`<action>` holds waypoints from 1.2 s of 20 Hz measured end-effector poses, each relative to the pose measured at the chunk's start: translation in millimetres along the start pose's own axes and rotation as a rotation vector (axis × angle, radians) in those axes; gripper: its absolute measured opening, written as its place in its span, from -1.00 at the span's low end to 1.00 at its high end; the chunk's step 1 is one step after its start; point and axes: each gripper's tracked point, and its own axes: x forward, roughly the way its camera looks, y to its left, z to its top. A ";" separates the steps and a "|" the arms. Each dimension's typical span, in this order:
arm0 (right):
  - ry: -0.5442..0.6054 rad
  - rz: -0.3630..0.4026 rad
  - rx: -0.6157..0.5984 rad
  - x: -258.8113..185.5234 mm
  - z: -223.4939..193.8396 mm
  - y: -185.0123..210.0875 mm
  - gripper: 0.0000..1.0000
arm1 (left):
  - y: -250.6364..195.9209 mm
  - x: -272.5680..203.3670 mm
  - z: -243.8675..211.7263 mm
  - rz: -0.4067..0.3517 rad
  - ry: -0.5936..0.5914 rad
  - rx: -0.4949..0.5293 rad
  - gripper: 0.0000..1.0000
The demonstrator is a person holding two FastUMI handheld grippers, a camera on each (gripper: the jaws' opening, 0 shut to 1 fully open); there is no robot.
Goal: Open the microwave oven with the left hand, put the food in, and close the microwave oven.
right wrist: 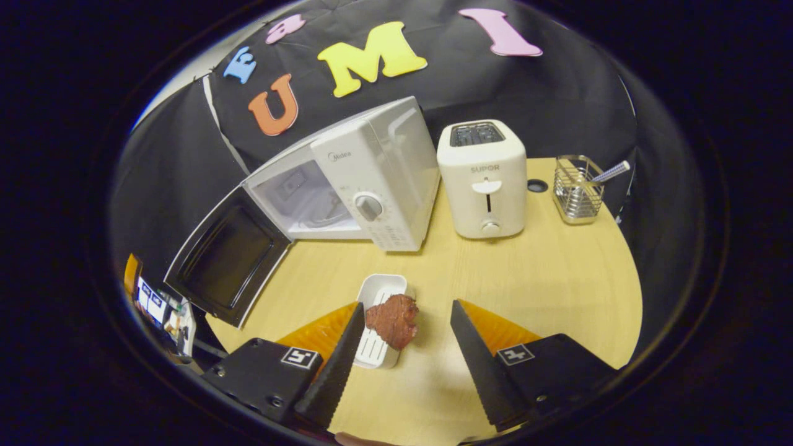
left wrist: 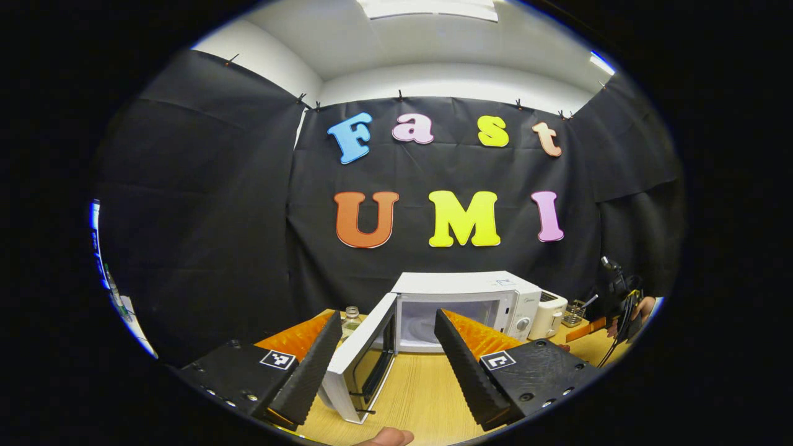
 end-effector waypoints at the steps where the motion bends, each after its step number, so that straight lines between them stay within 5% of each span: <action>1: 0.009 0.015 0.019 3.8 -2.3 -2.5 0.46 | -3.8 3.9 -1.2 -0.004 0.003 -0.002 0.84; 4: 0.049 0.097 0.089 16.8 -12.3 -0.7 0.42 | -11.1 14.2 -10.6 -0.005 0.039 0.001 0.84; 6: 0.077 0.159 0.173 24.6 -19.0 1.9 0.00 | -12.4 17.8 -12.7 0.002 0.047 0.009 0.84; 7: 0.089 0.192 0.219 26.7 -21.1 3.1 0.10 | -16.4 16.9 -11.6 0.002 0.043 0.019 0.84; 9: 0.104 0.241 0.297 24.0 -19.6 7.2 -0.66 | -18.4 12.9 -9.8 0.001 0.037 0.040 0.84; 11: 0.094 0.232 0.284 24.9 -21.9 2.3 -0.95 | -21.5 8.7 -4.0 -0.005 0.019 0.056 0.84; 12: 0.086 0.229 0.281 23.8 -20.9 4.1 -0.80 | -22.1 6.1 -1.4 -0.003 0.009 0.062 0.84; 16: 0.006 0.190 0.202 -2.3 -9.2 12.0 -0.80 | -29.4 -6.4 -4.6 -0.035 0.001 0.070 0.86; 24: -0.236 -0.018 -0.049 -71.8 18.7 43.0 -0.80 | -27.6 -32.2 -5.2 -0.086 0.007 0.038 0.86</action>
